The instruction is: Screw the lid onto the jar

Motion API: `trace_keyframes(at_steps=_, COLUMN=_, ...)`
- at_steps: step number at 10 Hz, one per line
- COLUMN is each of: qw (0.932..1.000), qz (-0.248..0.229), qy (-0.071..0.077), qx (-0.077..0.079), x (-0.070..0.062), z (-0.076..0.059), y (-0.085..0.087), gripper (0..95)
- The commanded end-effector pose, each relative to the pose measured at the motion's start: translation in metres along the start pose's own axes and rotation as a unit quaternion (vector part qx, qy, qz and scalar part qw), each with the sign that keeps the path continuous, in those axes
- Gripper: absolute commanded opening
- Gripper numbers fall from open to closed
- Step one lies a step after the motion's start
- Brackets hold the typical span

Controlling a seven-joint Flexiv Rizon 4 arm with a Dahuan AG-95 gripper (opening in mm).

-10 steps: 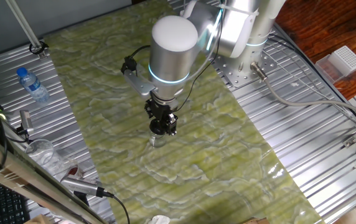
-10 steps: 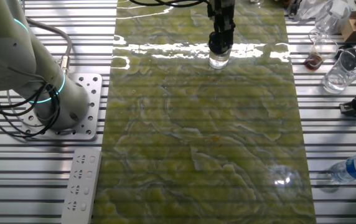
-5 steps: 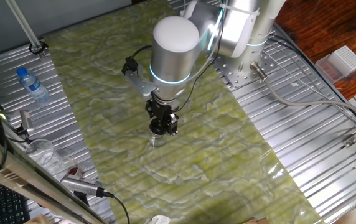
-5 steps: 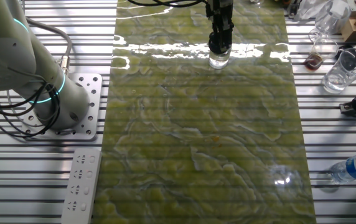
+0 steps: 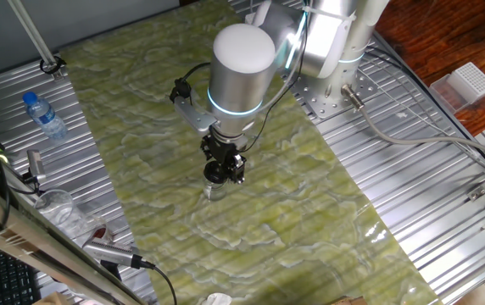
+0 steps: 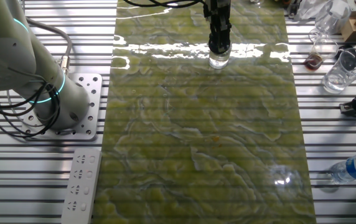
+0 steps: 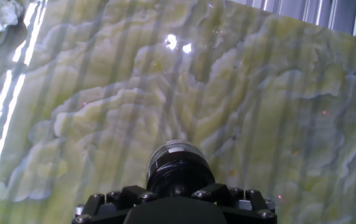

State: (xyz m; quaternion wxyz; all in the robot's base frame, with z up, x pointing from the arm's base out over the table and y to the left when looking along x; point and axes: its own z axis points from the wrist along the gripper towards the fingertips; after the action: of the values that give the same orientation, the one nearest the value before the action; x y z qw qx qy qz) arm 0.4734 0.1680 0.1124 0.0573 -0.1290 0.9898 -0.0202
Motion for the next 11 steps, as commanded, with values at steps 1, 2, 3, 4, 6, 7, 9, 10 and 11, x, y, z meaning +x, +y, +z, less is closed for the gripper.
trace_keyframes(at_steps=1, qw=1.0000, qz=0.002, qy=-0.001, qx=0.004, x=0.0003, z=0.0009, y=0.0000, gripper=57.0)
trace_keyframes(at_steps=2, qw=1.0000, qz=0.003, qy=-0.004, qx=0.005, x=0.0006, z=0.0020, y=0.0001, gripper=57.0)
trace_keyframes(at_steps=3, qw=0.9999, qz=0.004, qy=-0.008, qx=0.007, x=0.0012, z=0.0056, y=0.0006, gripper=57.0)
trace_keyframes(at_steps=4, qw=0.9999, qz=0.002, qy=-0.011, qx=0.010, x=0.0017, z=0.0078, y=0.0007, gripper=57.0)
trace_keyframes(at_steps=6, qw=0.9998, qz=-0.009, qy=-0.007, qx=0.017, x=0.0026, z=0.0036, y=-0.0045, gripper=76.0)
trace_keyframes(at_steps=7, qw=0.9998, qz=-0.012, qy=-0.008, qx=0.015, x=0.0032, z=0.0026, y=-0.0072, gripper=76.0)
trace_keyframes(at_steps=9, qw=0.9998, qz=-0.011, qy=-0.007, qx=0.014, x=0.0027, z=0.0032, y=-0.0075, gripper=76.0)
trace_keyframes(at_steps=10, qw=0.9998, qz=-0.011, qy=-0.008, qx=0.014, x=0.0022, z=0.0031, y=-0.0077, gripper=76.0)
trace_keyframes(at_steps=11, qw=0.9998, qz=-0.012, qy=-0.008, qx=0.014, x=0.0020, z=0.0031, y=-0.0078, gripper=76.0)
